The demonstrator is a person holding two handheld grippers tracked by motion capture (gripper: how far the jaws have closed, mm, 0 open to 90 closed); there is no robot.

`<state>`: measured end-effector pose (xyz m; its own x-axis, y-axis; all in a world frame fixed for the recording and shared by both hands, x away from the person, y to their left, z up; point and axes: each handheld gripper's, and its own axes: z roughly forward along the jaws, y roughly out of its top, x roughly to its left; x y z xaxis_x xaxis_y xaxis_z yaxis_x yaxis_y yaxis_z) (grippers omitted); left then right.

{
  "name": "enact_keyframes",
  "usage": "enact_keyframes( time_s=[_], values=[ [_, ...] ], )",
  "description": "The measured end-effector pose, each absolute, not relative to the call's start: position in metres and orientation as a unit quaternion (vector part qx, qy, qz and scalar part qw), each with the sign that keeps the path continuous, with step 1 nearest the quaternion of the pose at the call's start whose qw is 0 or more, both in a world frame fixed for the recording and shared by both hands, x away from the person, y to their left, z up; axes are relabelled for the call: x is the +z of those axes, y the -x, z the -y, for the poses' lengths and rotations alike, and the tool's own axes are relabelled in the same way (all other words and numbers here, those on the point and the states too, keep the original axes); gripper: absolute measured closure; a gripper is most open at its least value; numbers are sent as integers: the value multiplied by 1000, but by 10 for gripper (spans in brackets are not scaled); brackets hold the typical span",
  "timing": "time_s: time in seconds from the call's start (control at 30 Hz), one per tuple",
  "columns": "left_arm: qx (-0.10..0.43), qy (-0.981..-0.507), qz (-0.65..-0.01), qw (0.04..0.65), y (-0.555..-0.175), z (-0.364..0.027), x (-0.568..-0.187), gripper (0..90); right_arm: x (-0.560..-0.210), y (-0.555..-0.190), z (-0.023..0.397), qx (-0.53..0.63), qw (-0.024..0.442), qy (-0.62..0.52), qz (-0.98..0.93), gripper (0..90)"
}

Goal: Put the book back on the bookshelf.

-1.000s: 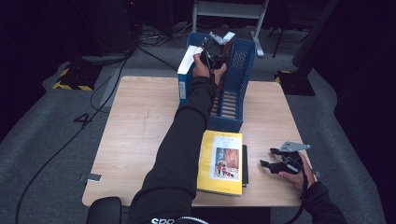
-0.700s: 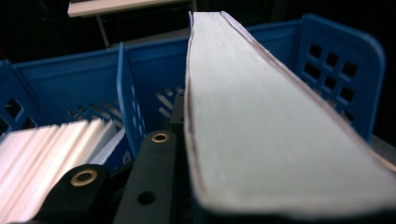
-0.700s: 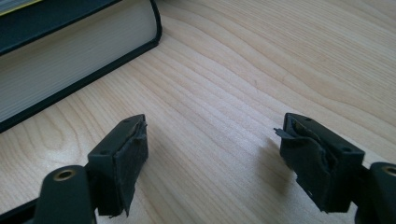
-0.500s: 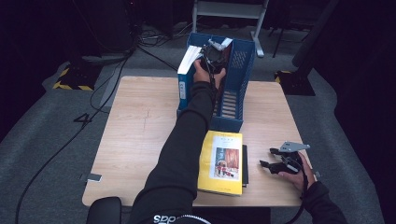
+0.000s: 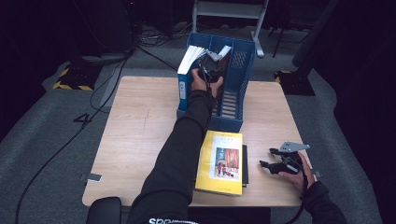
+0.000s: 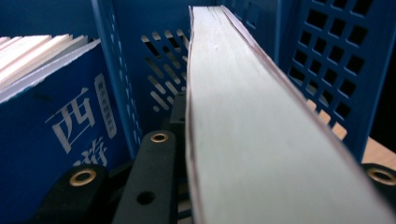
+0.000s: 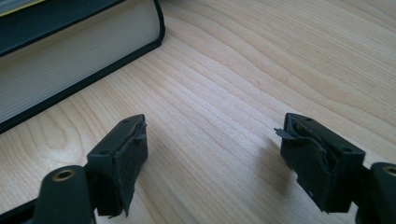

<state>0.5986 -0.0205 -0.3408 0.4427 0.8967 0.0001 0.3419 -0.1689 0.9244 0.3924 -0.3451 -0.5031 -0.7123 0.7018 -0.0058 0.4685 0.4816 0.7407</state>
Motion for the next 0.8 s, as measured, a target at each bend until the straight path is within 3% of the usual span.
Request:
enact_keyframes(
  time_s=[0.43, 0.67, 0.8],
  values=[
    [286, -746, -405, 445, -572, 6, -338, 712, -503, -392, 345, 373, 157, -347, -846, 232],
    [284, -769, -388, 421, -569, 8, -328, 619, -503, -392, 345, 373, 157, -347, -846, 232],
    [279, -775, -389, 413, -574, 7, -327, 628, -503, -392, 345, 373, 157, -348, -846, 232]
  ],
)
